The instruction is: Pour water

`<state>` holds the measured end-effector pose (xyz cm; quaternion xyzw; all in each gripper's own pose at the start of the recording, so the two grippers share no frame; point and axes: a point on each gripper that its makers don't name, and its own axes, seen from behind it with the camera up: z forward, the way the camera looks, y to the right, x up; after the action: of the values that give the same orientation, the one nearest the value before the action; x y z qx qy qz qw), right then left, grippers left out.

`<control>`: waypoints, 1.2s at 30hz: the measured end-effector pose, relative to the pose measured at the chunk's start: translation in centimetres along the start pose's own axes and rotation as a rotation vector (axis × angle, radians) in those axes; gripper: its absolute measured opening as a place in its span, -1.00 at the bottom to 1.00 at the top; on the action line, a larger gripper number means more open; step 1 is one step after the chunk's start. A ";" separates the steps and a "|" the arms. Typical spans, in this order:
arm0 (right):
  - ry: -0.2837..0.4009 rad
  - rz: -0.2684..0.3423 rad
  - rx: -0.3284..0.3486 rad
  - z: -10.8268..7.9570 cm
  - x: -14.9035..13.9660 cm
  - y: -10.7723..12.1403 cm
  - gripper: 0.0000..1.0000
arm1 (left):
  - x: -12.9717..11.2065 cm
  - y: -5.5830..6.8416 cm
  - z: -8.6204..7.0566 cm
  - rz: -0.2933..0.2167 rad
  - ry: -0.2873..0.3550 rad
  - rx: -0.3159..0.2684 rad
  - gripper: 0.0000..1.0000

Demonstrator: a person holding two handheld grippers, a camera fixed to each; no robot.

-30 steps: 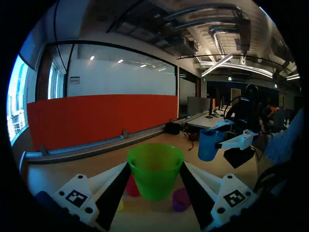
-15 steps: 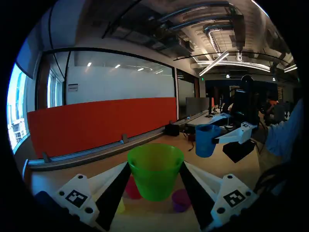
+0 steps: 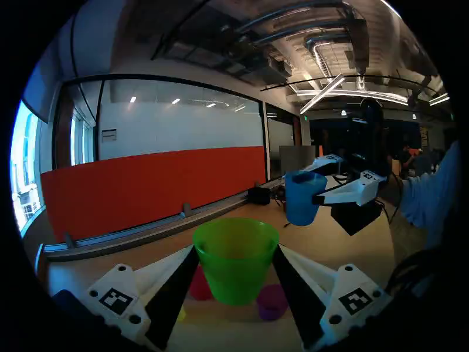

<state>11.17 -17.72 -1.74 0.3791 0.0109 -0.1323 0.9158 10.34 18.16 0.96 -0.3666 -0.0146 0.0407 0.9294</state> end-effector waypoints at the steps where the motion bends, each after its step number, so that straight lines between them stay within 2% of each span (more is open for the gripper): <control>1: 0.001 -0.009 0.001 0.1 0.2 0.1 0.81 | -0.1 0.1 0.0 0.001 -0.001 -0.001 0.71; 10: 0.011 -0.095 0.006 0.6 2.3 0.7 0.82 | -0.8 1.2 0.2 -0.004 -0.002 -0.015 0.72; 21: 0.004 -0.254 0.015 2.0 4.8 1.2 0.82 | -1.0 2.0 0.4 -0.014 0.000 -0.022 0.72; 36: 0.018 -0.439 0.020 4.5 8.1 1.7 0.81 | -0.6 3.0 0.3 -0.015 0.005 -0.038 0.72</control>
<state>19.08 -21.62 1.71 0.3779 0.1002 -0.3252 0.8611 9.51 20.54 -0.84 -0.3840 -0.0159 0.0327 0.9226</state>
